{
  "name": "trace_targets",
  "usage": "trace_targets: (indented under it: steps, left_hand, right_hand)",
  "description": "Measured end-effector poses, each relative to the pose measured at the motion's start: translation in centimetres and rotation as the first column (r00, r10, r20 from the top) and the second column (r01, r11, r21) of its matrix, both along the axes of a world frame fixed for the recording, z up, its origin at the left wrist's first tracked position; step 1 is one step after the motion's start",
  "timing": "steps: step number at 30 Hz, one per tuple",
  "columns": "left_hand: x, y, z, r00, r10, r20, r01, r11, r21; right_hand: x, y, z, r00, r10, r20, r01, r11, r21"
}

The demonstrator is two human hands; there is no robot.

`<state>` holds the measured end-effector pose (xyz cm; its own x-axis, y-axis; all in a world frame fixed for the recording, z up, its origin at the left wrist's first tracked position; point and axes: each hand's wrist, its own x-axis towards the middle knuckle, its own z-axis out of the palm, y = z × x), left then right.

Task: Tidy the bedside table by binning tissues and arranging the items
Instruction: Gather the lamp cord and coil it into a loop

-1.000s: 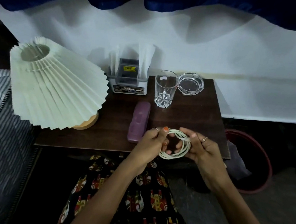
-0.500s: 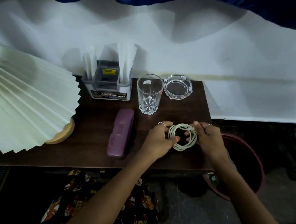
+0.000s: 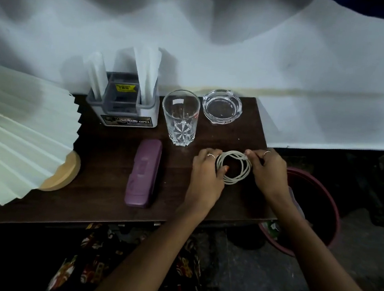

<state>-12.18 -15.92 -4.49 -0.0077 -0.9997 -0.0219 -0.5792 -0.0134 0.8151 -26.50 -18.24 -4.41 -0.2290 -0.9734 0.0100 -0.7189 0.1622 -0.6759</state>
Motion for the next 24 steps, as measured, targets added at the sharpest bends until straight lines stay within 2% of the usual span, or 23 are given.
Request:
trace_targets:
  steps: [6, 14, 24]
  left_hand:
    - [0.2, -0.1, -0.3, 0.998, -0.048, 0.034, 0.048, 0.999, -0.007]
    - [0.6, 0.3, -0.4, 0.991, -0.111, 0.071, 0.109, 0.994, 0.025]
    - [1.5, 1.4, 0.8, 0.986, -0.145, 0.083, 0.144, 0.989, 0.011]
  right_hand:
    - [-0.4, 0.9, -0.1, 0.995, 0.039, 0.092, -0.039, 0.999, 0.007]
    - [-0.3, 1.5, -0.3, 0.993, 0.087, 0.083, -0.087, 0.996, -0.009]
    - [0.3, 1.9, 1.1, 0.992, 0.116, 0.039, -0.119, 0.99, 0.077]
